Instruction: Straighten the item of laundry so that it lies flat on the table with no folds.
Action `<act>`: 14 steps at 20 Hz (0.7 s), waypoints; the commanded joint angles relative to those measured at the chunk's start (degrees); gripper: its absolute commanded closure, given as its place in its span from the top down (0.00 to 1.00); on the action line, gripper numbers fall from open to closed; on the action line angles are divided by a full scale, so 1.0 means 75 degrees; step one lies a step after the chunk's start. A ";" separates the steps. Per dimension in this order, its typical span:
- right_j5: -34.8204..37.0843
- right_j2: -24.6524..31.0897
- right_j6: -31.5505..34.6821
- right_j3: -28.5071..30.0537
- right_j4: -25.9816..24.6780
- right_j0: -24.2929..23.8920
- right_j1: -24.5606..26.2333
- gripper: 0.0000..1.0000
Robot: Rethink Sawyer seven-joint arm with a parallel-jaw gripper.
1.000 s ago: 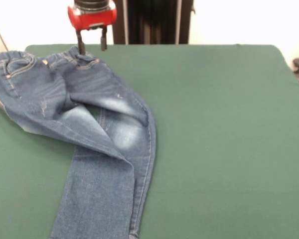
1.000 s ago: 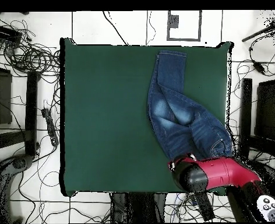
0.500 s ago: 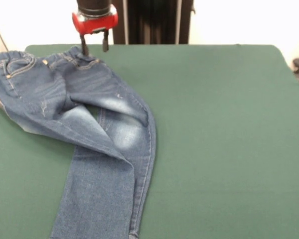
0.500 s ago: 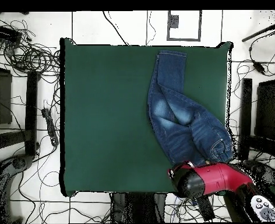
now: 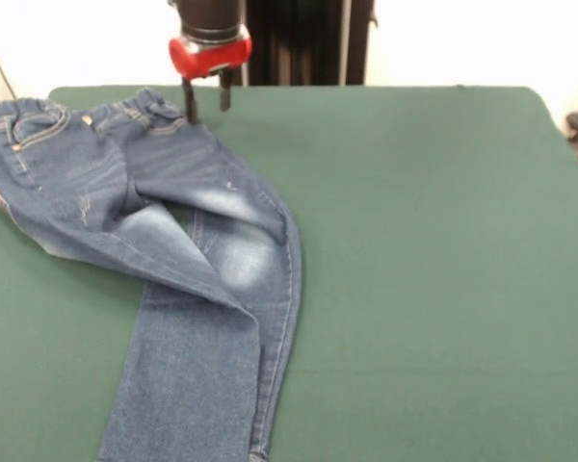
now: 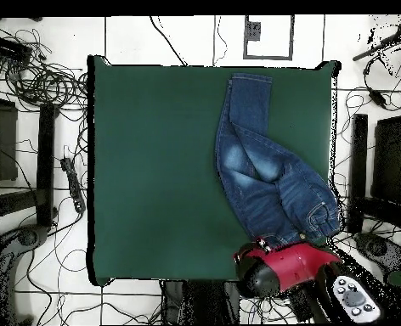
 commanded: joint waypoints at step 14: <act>-0.1462 -0.0142 0.0904 -0.0281 0.0685 -0.0210 -0.0315 1.00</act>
